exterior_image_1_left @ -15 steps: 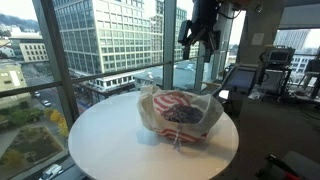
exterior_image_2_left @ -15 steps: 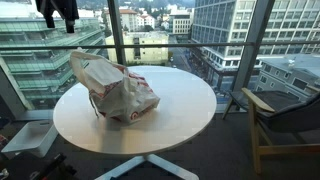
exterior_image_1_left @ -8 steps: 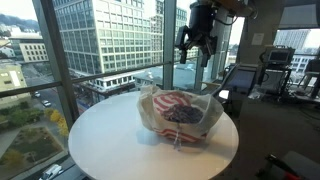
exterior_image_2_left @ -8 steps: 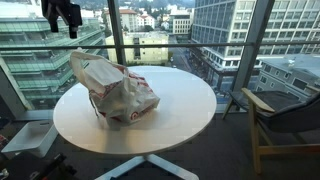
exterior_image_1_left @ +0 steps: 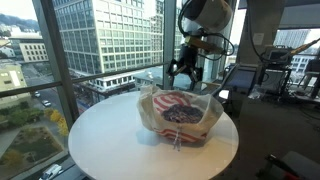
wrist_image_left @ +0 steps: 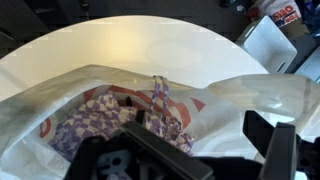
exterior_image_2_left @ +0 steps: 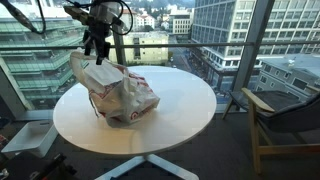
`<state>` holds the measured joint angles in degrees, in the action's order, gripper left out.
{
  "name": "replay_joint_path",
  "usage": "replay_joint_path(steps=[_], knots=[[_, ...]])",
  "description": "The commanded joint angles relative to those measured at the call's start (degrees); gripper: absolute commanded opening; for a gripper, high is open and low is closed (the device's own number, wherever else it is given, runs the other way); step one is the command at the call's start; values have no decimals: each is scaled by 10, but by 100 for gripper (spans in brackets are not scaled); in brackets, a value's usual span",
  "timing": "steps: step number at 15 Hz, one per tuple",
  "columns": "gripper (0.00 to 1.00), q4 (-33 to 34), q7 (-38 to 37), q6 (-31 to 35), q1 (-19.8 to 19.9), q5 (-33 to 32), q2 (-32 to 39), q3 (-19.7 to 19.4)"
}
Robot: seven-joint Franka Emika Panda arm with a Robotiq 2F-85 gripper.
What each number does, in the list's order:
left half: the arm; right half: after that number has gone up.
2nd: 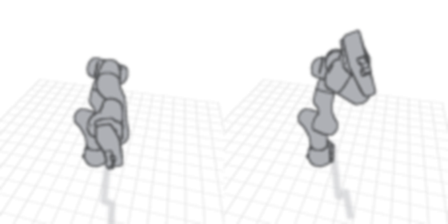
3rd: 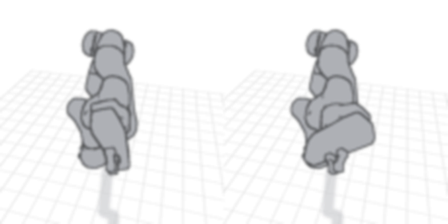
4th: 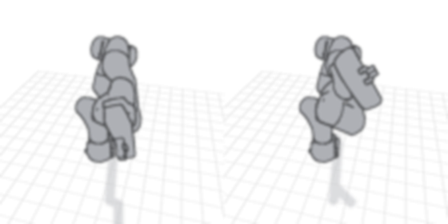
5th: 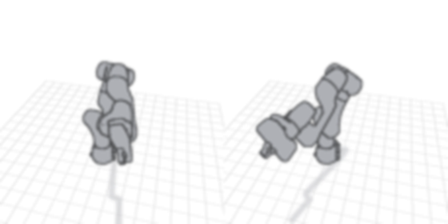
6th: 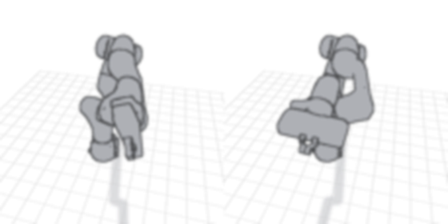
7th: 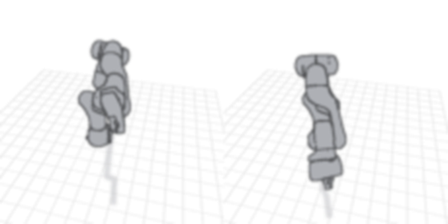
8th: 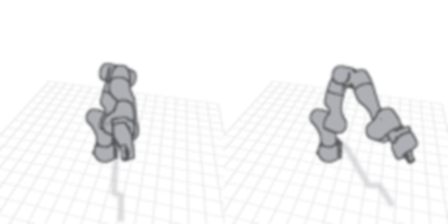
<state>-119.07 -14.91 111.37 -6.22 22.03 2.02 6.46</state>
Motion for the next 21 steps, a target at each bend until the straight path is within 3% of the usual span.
replay_joint_path(steps=[1,8,12,15,21], knots=[[100,74,-18,-10,10,36,93,-11],[100,55,-106,101,-5,-4,137,-23],[100,39,-182,171,-21,-76,155,-40],[100,42,-228,172,-23,-114,177,-56],[100,44,-245,162,-31,-179,204,-67]])
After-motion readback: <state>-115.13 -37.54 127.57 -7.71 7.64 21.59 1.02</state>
